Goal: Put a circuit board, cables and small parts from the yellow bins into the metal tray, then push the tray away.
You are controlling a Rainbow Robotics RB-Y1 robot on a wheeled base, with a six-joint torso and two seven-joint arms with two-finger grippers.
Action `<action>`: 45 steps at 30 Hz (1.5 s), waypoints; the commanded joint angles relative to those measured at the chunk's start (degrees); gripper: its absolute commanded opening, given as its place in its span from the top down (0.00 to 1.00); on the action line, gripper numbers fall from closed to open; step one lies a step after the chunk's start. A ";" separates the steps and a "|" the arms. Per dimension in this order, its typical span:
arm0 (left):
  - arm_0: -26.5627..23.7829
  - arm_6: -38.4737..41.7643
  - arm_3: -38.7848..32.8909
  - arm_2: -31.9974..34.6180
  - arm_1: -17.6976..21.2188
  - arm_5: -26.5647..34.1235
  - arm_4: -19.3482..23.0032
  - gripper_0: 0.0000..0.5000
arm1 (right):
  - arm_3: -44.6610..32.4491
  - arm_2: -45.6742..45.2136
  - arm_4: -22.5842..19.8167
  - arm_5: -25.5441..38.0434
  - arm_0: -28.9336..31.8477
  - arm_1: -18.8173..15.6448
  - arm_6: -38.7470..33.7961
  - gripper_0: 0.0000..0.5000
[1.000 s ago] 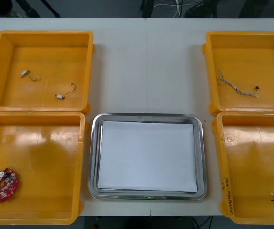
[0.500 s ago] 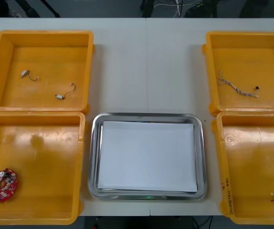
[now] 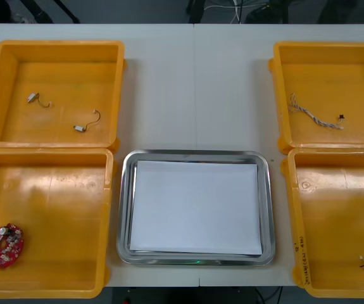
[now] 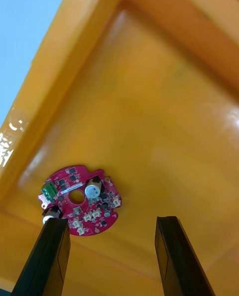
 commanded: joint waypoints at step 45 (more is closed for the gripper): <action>8.52 7.35 5.03 1.77 -2.76 -10.36 -2.67 0.00 | 9.05 7.45 0.50 -10.75 2.96 1.13 -2.69 0.00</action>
